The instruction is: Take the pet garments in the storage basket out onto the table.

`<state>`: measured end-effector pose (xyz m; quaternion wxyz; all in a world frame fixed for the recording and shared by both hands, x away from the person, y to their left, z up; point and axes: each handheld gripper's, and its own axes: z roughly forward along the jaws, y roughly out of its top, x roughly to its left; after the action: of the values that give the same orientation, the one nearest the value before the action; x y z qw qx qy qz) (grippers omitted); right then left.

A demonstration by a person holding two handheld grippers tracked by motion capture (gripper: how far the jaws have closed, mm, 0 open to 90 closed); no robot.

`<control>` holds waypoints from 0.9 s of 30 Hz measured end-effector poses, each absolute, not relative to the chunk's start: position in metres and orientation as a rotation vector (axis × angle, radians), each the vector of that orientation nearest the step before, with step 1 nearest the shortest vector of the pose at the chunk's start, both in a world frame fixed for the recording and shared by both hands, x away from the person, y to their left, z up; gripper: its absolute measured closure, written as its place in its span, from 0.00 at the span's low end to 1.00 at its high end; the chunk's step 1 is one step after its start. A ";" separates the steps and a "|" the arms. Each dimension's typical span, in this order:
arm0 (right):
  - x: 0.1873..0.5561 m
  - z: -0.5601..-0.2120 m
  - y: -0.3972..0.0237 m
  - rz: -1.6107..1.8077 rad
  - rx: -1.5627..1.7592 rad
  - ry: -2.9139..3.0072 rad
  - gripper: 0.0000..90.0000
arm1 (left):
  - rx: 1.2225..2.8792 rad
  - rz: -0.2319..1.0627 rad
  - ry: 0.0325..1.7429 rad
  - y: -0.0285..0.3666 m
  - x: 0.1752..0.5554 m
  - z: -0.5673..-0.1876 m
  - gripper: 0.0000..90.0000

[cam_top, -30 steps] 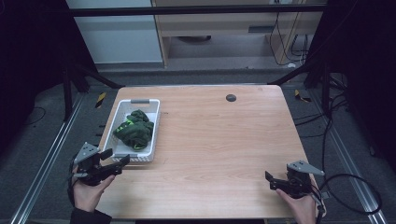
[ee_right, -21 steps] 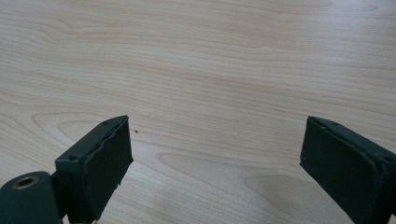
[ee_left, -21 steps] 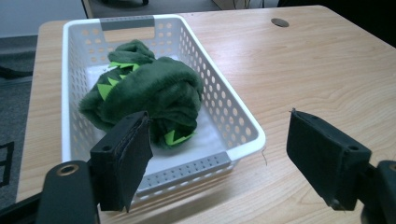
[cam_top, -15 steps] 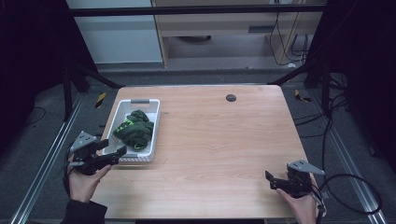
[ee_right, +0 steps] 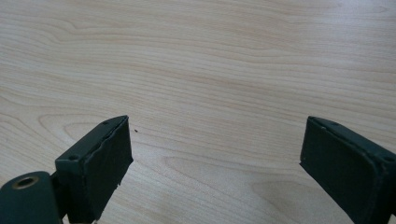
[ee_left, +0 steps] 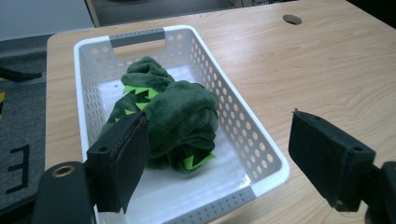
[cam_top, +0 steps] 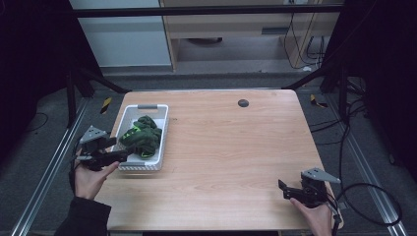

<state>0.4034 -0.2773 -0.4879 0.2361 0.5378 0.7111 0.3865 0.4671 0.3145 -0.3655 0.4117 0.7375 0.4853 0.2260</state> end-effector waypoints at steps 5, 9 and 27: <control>0.403 -0.488 -0.277 1.063 1.487 1.952 0.10 | 1.879 0.564 1.224 0.310 0.480 -0.360 0.21; 0.404 -0.488 -0.278 1.056 1.474 1.956 0.10 | 1.908 0.552 1.231 0.307 0.487 -0.362 0.21; 0.405 -0.489 -0.278 1.052 1.474 1.966 0.10 | 1.969 0.513 1.282 0.307 0.518 -0.367 0.19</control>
<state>0.4051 -0.2779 -0.4886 0.2320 0.5364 0.7154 0.3829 0.5176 0.3071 -0.3668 0.3602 0.7638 0.4973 0.1989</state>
